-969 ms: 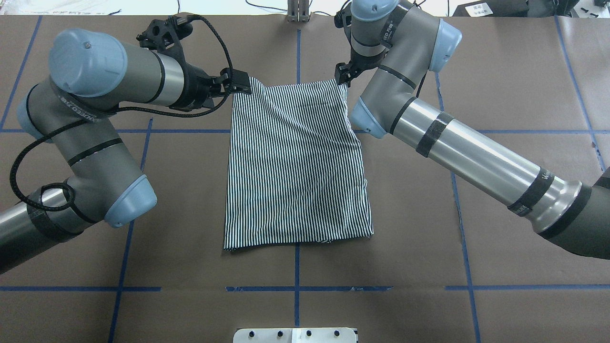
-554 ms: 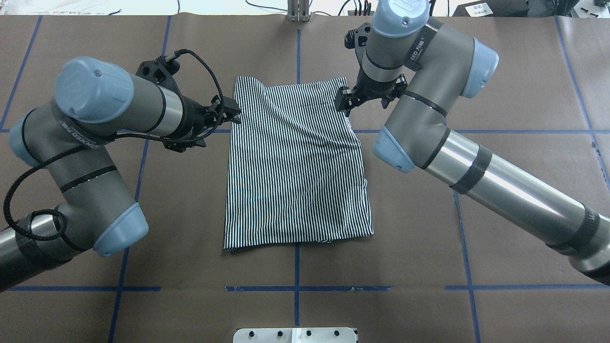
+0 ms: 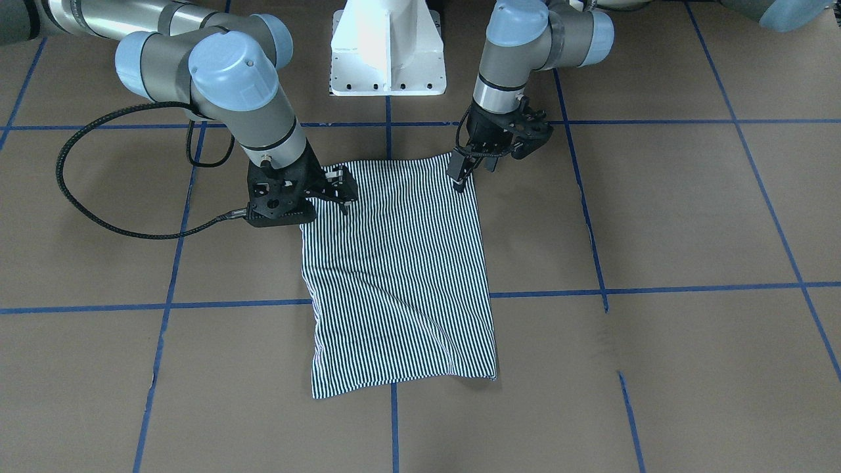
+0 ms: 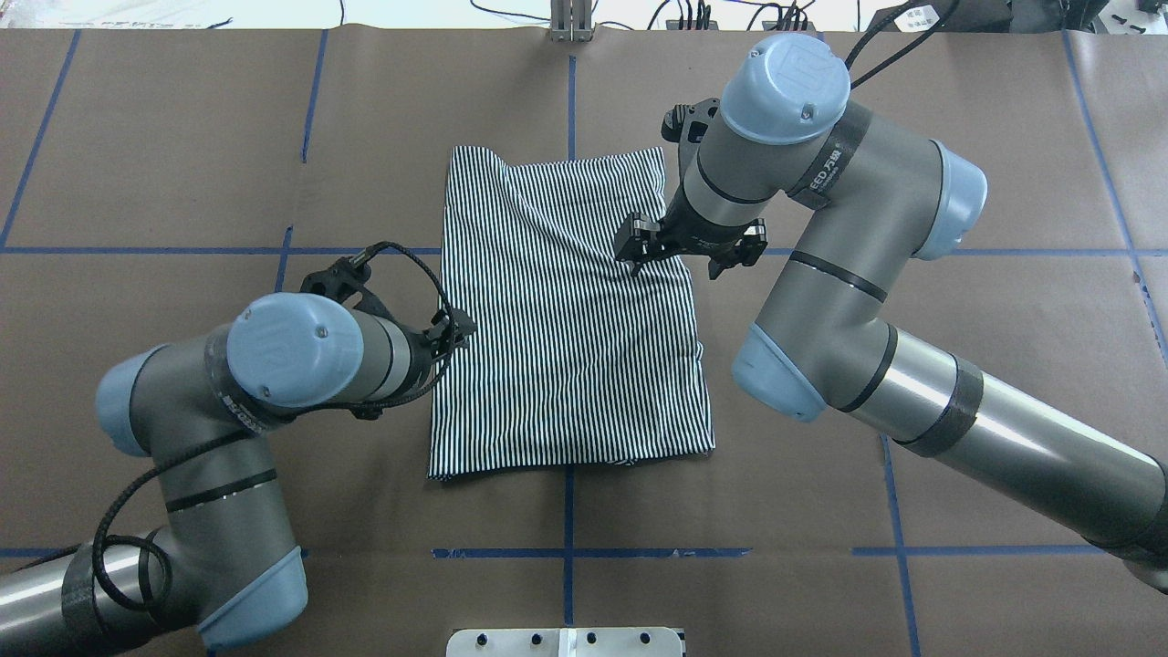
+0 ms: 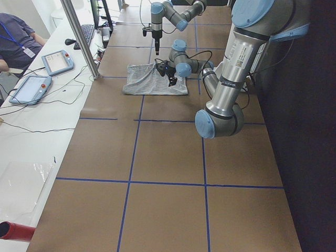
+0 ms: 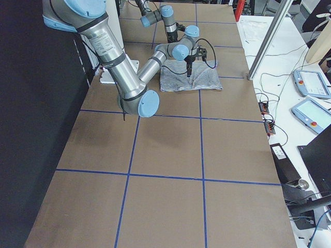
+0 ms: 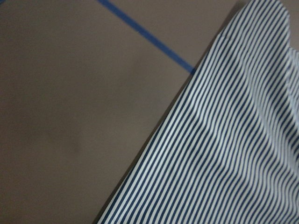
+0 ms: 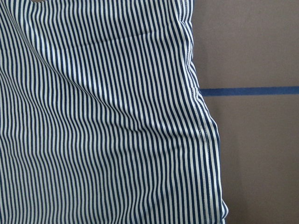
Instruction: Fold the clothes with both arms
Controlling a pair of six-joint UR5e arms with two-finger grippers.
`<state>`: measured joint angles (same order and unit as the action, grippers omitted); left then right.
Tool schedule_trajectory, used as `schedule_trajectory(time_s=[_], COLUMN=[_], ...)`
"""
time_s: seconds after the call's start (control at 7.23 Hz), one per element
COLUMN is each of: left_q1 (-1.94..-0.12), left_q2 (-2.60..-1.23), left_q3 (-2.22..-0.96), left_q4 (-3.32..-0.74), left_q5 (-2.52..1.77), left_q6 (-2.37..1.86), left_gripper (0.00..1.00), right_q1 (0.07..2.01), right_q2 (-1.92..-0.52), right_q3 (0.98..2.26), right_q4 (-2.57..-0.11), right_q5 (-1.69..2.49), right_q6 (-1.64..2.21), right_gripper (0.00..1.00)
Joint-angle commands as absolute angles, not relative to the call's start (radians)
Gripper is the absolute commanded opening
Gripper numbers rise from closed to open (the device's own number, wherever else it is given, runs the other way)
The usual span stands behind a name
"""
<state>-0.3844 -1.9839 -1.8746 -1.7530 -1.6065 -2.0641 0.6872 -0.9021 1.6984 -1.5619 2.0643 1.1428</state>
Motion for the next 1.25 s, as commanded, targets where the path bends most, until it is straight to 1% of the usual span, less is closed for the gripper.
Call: schedule_trajectory(time_s=[0.0, 0.42, 0.97, 1.11], left_q1=[-0.321, -0.263, -0.259, -0.265], left_q2=[-1.963, -1.963, -1.96, -1.962], left_q3=[-1.89, -1.878, -1.871, -1.871], left_q4=[-1.758, -1.749, -1.738, -1.738], left_q5=[-1.552, -1.552, -1.552, -1.551], left_q6=[-2.144, -2.16, -2.158, -2.158], left_gripper=[0.98, 0.98, 0.92, 0.89], right_q1=[0.68, 0.68, 0.68, 0.68], right_q2=[-0.902, -0.902, -0.904, -0.905], right_q3=[1.71, 1.709, 1.706, 1.704], right_q4=[-1.562, -1.562, -1.562, -1.562], right_q5=[2.06, 2.059, 2.059, 2.059], right_q6=[1.167, 1.167, 1.164, 1.164], right_gripper=[1.0, 1.0, 1.0, 1.0])
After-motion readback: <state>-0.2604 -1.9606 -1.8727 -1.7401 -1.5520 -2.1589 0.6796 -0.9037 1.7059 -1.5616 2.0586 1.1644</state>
